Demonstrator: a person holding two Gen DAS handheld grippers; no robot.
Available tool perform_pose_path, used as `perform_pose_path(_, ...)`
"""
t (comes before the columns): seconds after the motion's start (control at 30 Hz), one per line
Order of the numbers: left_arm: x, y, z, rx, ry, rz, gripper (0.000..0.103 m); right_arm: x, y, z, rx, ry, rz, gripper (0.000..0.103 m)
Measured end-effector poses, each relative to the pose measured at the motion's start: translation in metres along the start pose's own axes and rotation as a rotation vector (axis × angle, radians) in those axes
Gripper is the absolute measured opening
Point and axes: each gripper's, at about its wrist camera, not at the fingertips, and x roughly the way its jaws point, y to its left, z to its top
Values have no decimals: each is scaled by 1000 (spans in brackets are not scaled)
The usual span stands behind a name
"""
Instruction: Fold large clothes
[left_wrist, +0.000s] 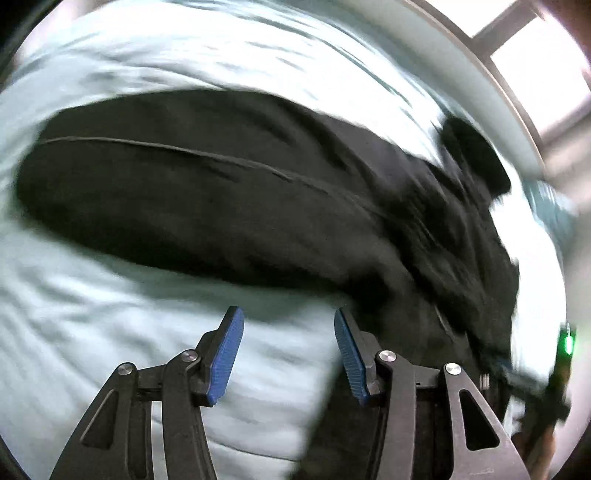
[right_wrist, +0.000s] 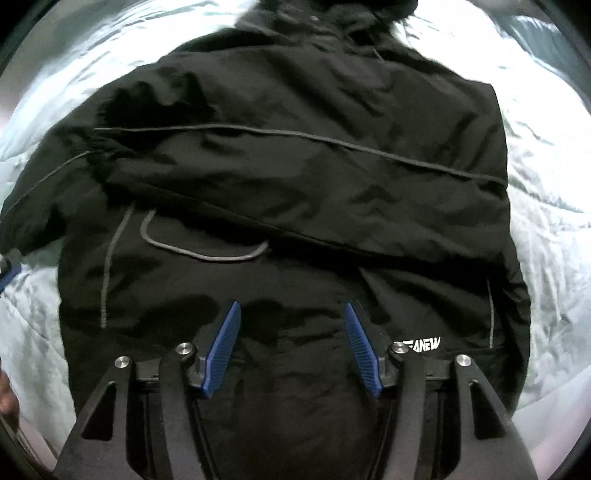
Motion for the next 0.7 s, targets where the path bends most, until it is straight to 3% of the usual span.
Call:
perform_pose_path(0.17,-44,105,37,-221,-165,101,53,-14,14,-1,-18,-13,-2,60)
perform_pose_path(0.27,-54,160,56,-327,-218,165,54,-8,29,-13,-34,3,-16,60)
perform_pose_path(0.33,-51,190,64,-401,-223,169,54,8,33,-22,-39,25,-7,60)
perform_pose_path(0.5,-27,256,73,-594,-217,47,54,14,52,-28,-76,48,-20,60)
perform_pose_path(0.7,0,275,77,-631,-205,-43,54,17,73,-30,-107,63,-34,60)
